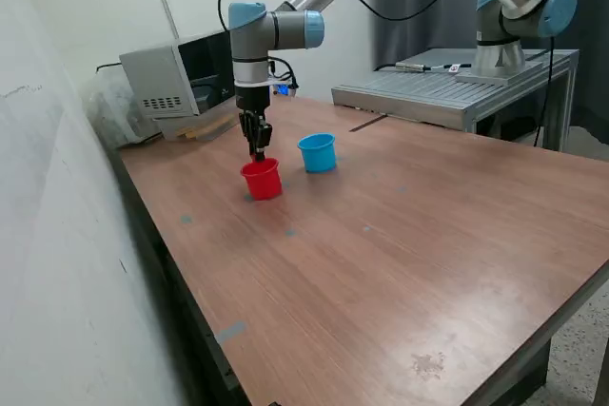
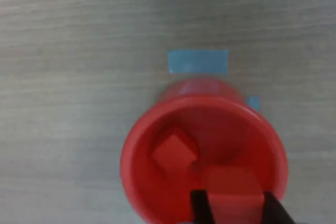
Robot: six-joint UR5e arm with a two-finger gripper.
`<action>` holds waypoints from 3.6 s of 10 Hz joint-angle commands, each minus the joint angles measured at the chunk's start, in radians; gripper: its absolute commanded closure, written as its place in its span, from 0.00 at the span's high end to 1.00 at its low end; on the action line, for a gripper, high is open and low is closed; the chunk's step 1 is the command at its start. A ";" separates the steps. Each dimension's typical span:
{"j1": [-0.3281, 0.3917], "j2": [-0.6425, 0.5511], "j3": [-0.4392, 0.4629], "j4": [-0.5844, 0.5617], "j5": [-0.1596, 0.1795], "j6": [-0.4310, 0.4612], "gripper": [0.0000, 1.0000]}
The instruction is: Place red objects in the red bin, and blue objects in the blue bin.
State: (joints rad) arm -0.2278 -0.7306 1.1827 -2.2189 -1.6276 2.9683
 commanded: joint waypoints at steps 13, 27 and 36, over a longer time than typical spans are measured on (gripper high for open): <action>0.145 -0.631 0.239 0.469 -0.008 0.116 1.00; 0.354 -1.055 0.543 1.070 -0.005 0.248 1.00; 0.332 -1.057 0.548 1.070 -0.005 0.248 1.00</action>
State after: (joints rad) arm 0.1038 -1.7865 1.7287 -1.1490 -1.6322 3.2168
